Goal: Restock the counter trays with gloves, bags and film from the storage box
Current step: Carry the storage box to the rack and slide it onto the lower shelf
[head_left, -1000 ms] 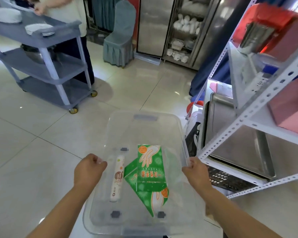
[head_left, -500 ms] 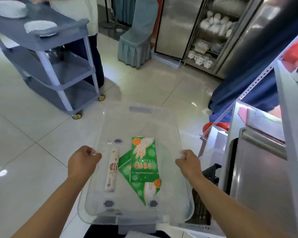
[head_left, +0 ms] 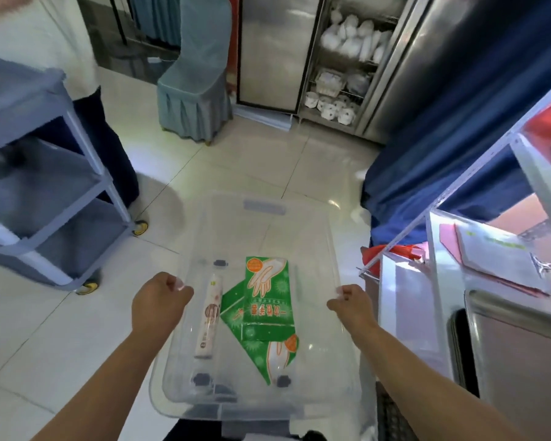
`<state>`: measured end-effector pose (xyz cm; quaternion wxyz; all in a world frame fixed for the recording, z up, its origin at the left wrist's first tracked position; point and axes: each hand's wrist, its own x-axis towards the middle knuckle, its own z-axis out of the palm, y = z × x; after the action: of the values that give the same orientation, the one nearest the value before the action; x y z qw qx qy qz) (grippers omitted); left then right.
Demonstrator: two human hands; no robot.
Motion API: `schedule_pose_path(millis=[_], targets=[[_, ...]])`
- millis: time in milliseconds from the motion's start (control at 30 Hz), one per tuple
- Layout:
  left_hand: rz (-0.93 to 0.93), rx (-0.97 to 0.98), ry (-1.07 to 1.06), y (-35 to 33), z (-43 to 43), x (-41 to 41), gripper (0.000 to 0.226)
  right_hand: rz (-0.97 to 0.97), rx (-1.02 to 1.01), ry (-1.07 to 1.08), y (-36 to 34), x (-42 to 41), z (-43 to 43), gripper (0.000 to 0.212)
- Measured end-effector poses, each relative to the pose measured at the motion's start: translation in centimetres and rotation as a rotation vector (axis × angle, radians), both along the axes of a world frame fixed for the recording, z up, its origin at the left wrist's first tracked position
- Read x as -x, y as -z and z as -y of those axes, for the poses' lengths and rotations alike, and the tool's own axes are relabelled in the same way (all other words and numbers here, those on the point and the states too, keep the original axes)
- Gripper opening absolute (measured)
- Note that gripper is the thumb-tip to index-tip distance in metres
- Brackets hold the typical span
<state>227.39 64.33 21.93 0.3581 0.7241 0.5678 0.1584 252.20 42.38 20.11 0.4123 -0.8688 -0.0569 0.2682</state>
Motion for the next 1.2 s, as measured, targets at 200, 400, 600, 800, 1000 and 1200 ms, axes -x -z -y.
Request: schedule_pose_path(millis=[200,400,600,800,1000,1200], targets=[[-0.062,-0.04,0.198,-0.7,-8.6,-9.4,0.01,-0.021,-0.003,0.197,0.6,-4.0,-4.0,0.034],[-0.075,-0.054,0.366,0.8,-12.0,-21.1,0.009,-0.093,-0.007,0.37,2.6,-10.3,-4.7,0.039],[-0.11,-0.073,0.502,2.4,-13.8,-33.3,0.011,-0.158,-0.02,0.509,4.7,-18.7,-4.9,0.04],[-0.136,-0.087,0.668,3.4,-13.9,-43.8,0.013,-0.199,-0.009,0.659,5.9,-23.9,-3.9,0.037],[-0.177,-0.034,0.893,6.1,-13.4,-53.1,0.013,-0.238,0.039,0.841,8.0,-27.0,-2.9,0.037],[-0.246,0.044,1.13,10.2,-14.2,-61.5,0.017,-0.292,0.103,1.083,10.7,-28.5,-4.7,0.028]])
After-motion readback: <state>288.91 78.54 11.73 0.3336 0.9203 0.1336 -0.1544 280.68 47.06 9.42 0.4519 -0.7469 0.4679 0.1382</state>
